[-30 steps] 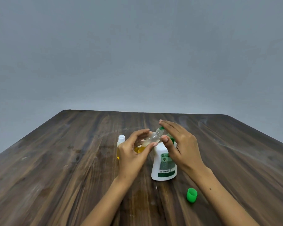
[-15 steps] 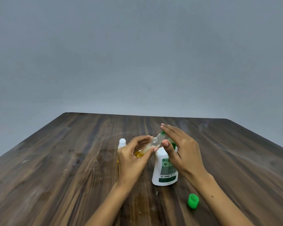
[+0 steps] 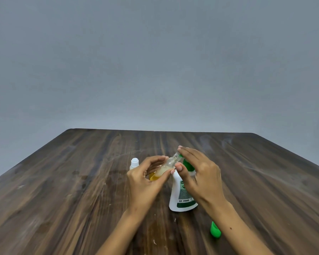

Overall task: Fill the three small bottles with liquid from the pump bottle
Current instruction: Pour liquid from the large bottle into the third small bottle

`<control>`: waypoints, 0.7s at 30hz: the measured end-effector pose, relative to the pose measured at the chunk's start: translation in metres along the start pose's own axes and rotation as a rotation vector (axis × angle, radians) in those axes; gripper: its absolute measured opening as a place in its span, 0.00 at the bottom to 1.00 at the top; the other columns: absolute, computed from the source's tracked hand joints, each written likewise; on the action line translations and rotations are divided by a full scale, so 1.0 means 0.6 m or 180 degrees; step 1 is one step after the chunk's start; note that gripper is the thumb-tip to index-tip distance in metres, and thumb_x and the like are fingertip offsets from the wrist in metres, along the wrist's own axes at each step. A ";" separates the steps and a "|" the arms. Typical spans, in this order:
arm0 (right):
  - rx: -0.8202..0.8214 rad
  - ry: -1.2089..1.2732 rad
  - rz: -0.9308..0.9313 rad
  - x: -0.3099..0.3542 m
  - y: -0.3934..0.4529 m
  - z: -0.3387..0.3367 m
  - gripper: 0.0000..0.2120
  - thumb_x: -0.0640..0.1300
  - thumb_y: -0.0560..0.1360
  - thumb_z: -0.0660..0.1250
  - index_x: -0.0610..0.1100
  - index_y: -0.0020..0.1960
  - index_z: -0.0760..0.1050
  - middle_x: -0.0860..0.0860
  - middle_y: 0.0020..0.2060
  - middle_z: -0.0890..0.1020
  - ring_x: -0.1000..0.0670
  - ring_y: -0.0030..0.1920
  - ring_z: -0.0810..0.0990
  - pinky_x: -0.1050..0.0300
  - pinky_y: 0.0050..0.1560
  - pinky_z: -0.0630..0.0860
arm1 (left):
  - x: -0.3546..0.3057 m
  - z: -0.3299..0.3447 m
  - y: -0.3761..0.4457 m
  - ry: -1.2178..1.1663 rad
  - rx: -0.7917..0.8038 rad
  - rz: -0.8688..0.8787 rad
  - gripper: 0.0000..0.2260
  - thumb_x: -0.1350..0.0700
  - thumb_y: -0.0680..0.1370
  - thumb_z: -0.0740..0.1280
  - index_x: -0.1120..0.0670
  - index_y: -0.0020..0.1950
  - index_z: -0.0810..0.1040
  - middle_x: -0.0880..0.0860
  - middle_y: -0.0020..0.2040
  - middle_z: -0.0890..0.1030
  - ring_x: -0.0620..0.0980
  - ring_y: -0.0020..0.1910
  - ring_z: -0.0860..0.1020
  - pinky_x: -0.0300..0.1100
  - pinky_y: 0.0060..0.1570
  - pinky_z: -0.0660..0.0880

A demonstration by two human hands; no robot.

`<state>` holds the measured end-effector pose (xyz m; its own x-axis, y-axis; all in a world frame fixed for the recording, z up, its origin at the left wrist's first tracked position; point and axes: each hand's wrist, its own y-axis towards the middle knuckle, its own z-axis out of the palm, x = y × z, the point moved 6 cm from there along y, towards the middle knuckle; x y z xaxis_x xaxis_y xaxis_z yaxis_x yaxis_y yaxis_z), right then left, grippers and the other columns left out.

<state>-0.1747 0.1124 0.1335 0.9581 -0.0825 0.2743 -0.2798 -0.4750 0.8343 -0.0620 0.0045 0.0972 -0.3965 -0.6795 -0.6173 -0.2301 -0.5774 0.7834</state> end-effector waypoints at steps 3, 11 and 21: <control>0.0047 0.0014 0.0023 0.000 0.000 0.001 0.35 0.70 0.76 0.48 0.45 0.58 0.81 0.53 0.57 0.81 0.56 0.57 0.78 0.67 0.53 0.70 | 0.001 0.001 -0.002 0.0059 0.0030 0.0020 0.14 0.57 0.67 0.78 0.57 0.51 0.83 0.48 0.46 0.86 0.44 0.47 0.84 0.35 0.48 0.79; 0.0035 -0.0122 -0.0044 0.005 0.007 -0.007 0.36 0.70 0.76 0.47 0.44 0.57 0.81 0.52 0.56 0.82 0.54 0.56 0.79 0.63 0.53 0.74 | -0.005 0.002 -0.001 0.0165 0.0064 0.0173 0.15 0.59 0.67 0.78 0.60 0.51 0.83 0.48 0.47 0.85 0.42 0.48 0.84 0.33 0.48 0.79; 0.0029 -0.0176 -0.0084 0.007 0.005 -0.012 0.37 0.71 0.75 0.47 0.45 0.58 0.81 0.53 0.56 0.82 0.55 0.56 0.79 0.66 0.53 0.70 | -0.002 -0.001 -0.002 0.0118 0.0046 0.0071 0.14 0.56 0.67 0.77 0.58 0.51 0.83 0.47 0.47 0.85 0.43 0.48 0.84 0.36 0.48 0.80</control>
<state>-0.1719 0.1168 0.1408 0.9672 -0.1180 0.2251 -0.2540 -0.4856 0.8365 -0.0609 0.0059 0.0973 -0.3684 -0.7086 -0.6018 -0.2346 -0.5556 0.7977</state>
